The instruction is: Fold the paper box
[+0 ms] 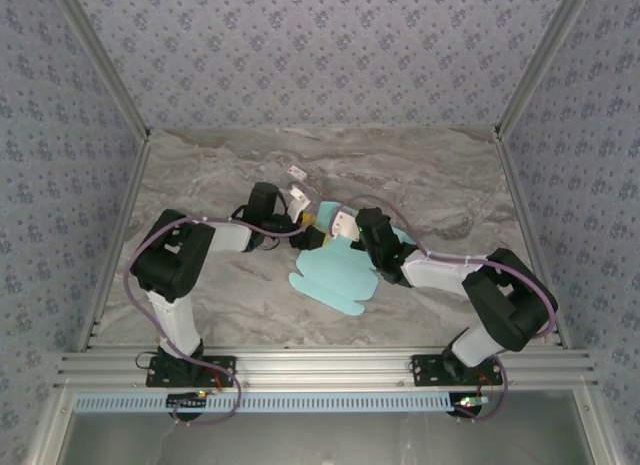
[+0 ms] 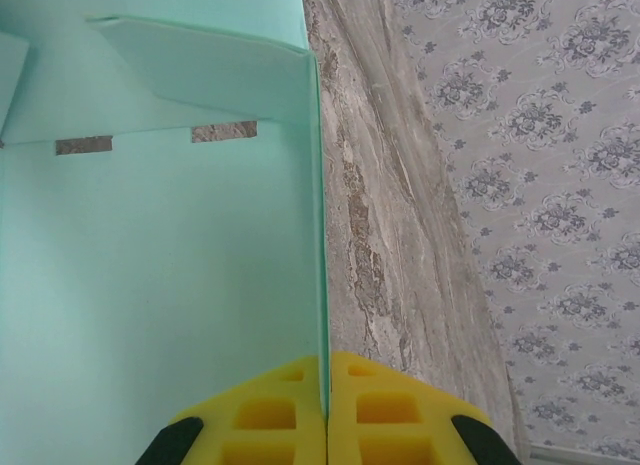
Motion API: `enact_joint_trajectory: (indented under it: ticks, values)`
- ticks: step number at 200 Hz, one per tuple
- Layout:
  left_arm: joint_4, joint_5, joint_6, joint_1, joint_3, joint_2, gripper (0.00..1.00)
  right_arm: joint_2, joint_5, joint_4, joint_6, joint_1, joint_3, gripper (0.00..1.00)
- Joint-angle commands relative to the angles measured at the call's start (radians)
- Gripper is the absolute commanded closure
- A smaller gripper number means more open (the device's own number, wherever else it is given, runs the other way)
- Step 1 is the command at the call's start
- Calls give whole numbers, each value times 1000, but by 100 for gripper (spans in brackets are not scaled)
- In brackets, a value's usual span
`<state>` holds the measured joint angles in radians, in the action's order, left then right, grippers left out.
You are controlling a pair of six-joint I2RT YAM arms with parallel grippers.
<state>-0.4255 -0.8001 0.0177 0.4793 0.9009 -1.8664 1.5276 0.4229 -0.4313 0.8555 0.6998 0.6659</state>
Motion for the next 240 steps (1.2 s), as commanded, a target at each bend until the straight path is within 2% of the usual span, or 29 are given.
enact_joint_trajectory:
  ticks: [1,67,101,125,163,205,240]
  values:
    - [83,-11,44,-13,15,75,24,-14,-21,26,-30,1,23,100]
    - [142,39,45,-106,-40,204,24,-20,-23,26,-28,3,26,100]
    - [103,102,-9,-156,-35,178,31,-21,-23,26,-27,4,27,100]
    - [180,155,15,-146,35,104,37,-21,-23,27,-25,5,31,100]
    - [180,115,45,-89,84,32,36,-23,-21,30,-24,7,33,100]
    - [147,2,39,-33,105,-7,35,-23,-12,39,-22,12,38,100]
    - [134,-11,29,-7,115,-31,35,-24,-13,39,-23,15,38,100]
